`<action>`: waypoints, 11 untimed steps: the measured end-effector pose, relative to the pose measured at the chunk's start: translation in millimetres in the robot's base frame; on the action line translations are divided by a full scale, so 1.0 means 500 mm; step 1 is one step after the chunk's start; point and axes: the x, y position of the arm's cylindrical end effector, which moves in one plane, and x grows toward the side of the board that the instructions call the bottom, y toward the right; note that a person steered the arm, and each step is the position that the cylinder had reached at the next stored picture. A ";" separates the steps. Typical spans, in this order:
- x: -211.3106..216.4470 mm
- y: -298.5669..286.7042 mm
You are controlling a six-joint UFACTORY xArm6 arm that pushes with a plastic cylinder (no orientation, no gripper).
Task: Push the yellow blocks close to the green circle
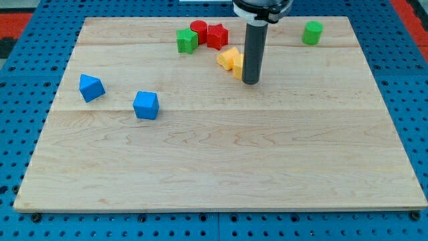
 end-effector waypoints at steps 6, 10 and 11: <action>-0.196 0.132; -0.272 -0.004; -0.259 0.113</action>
